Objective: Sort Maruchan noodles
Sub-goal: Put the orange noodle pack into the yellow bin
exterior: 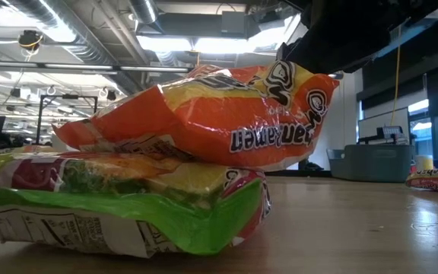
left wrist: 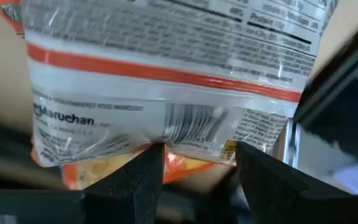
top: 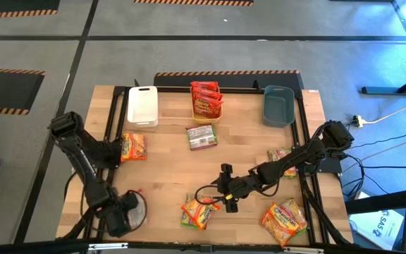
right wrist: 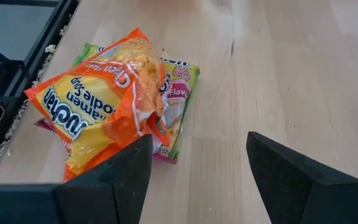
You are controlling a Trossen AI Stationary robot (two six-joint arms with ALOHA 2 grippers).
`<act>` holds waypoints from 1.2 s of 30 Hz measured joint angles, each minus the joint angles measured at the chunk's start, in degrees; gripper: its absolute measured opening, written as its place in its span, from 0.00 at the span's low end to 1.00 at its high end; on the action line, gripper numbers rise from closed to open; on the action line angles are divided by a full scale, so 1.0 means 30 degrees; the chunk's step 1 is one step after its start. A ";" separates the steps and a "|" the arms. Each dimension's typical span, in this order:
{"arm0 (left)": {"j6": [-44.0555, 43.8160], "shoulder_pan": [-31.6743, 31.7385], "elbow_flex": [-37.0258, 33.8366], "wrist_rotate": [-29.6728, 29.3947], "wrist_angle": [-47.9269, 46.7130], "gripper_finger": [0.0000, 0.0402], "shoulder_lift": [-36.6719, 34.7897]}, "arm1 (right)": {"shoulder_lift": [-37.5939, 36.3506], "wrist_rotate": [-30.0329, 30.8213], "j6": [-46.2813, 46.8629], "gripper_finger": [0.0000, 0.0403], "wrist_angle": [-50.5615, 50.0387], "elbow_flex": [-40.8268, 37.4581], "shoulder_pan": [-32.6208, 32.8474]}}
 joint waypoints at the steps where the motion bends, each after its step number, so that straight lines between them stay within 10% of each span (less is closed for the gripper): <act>1: 0.0651 0.0295 -0.0015 -0.0709 0.0000 0.48 0.0000 | 0.0000 0.0000 0.0000 0.61 0.0023 0.0000 0.0000; 12: 0.8827 0.3526 -0.0047 -0.9638 0.1896 0.48 0.0578 | 0.0000 0.0007 0.0015 0.61 0.0767 0.0007 0.0000; 36: 1.1270 0.2752 0.1600 -1.1237 0.0685 0.48 0.1562 | 0.1004 -0.1302 0.4749 0.61 0.5218 0.0029 -0.2887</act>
